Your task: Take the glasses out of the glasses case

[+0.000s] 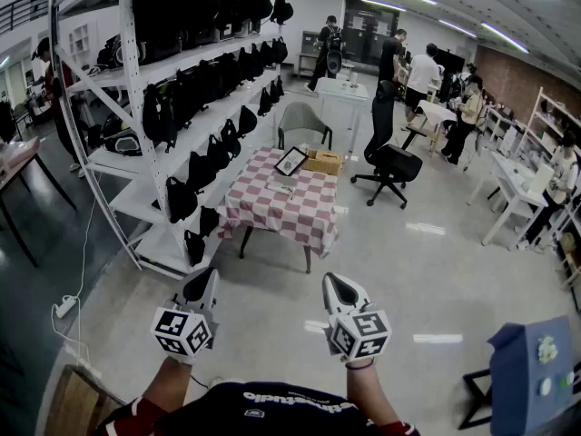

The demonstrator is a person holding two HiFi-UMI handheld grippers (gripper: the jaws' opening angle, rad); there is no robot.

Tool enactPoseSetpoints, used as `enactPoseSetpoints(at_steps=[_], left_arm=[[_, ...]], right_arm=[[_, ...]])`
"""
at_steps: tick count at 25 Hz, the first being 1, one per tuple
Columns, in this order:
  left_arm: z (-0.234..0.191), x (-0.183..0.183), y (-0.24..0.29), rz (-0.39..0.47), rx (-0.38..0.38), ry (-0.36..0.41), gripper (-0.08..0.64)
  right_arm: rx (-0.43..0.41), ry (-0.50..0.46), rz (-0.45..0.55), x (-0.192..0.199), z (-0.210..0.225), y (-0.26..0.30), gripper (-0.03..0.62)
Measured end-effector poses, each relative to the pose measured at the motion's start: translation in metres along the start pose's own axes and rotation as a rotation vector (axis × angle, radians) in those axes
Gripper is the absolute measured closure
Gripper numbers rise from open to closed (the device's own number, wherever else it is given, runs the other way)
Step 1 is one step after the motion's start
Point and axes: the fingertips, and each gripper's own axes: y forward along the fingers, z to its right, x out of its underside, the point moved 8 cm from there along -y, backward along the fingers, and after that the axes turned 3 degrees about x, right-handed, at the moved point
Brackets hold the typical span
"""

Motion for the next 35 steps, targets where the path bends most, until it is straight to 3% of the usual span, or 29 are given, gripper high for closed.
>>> enactPoseSetpoints(at_steps=[13,19,35], left_arm=[[0.011,-0.002,-0.003,0.002,0.014,-0.01,0.554],[0.017,-0.004,-0.007,0.001,0.016,-0.001,0.554],[0.018,-0.005,-0.022,-0.015,-0.012,0.008,0.554]], right_arm=[[0.0,0.002,-0.011,0.003,0.002,-0.007,0.591],[-0.057,0.033,0.015,0.001,-0.003,-0.01,0.591],[-0.098,0.053,-0.012,0.007,-0.01,-0.004,0.591]])
